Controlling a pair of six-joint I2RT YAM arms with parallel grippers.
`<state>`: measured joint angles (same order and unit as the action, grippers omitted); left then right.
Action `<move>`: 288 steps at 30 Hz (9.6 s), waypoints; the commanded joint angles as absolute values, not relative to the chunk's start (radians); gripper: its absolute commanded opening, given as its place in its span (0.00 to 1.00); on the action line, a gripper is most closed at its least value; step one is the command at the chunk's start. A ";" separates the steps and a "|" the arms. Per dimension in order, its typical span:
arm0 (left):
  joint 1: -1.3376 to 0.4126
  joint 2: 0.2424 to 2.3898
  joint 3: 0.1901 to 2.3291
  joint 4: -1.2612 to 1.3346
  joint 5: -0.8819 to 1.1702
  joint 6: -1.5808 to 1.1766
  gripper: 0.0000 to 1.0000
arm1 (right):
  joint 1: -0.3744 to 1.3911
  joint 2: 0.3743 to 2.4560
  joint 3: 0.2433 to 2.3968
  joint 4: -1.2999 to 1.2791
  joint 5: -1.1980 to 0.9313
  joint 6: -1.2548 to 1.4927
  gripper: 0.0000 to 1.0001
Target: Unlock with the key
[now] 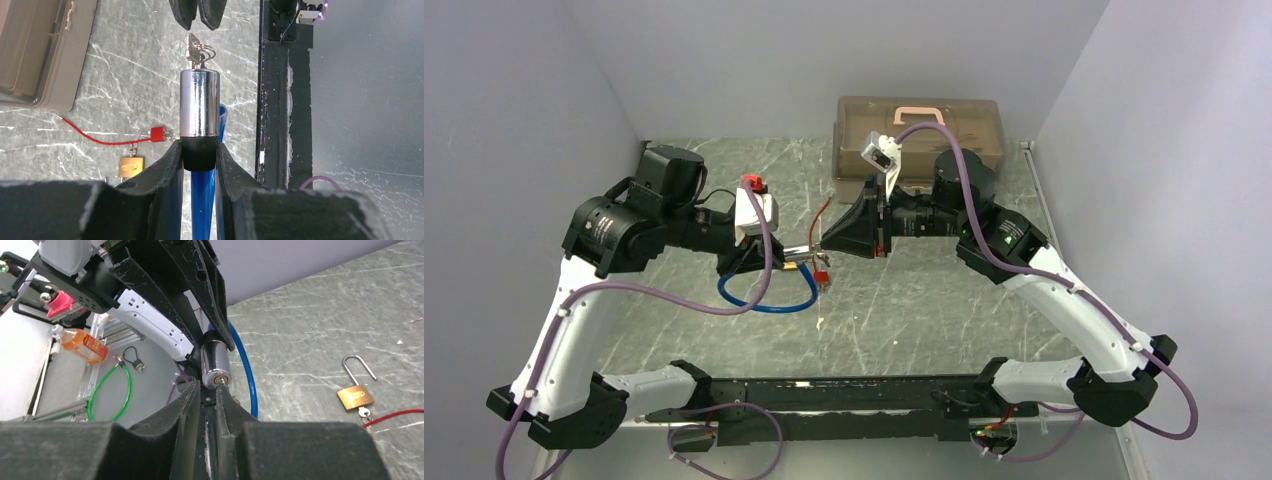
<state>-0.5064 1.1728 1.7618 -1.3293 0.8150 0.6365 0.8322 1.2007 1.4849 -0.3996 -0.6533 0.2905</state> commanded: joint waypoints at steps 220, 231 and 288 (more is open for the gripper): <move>-0.693 1.782 1.160 -0.536 0.655 0.247 0.17 | 0.570 1.079 1.243 -0.659 0.046 0.533 1.00; -0.708 1.860 1.247 -0.514 0.792 0.183 0.99 | 0.549 1.028 1.172 -0.664 0.113 0.561 1.00; 0.311 1.424 0.608 0.550 0.631 -0.201 0.99 | 0.162 1.403 0.373 0.822 0.726 0.119 1.00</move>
<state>0.3260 1.4139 0.5629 0.4572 0.5869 -0.1711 0.1715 1.3933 0.4110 0.6151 0.7097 0.1730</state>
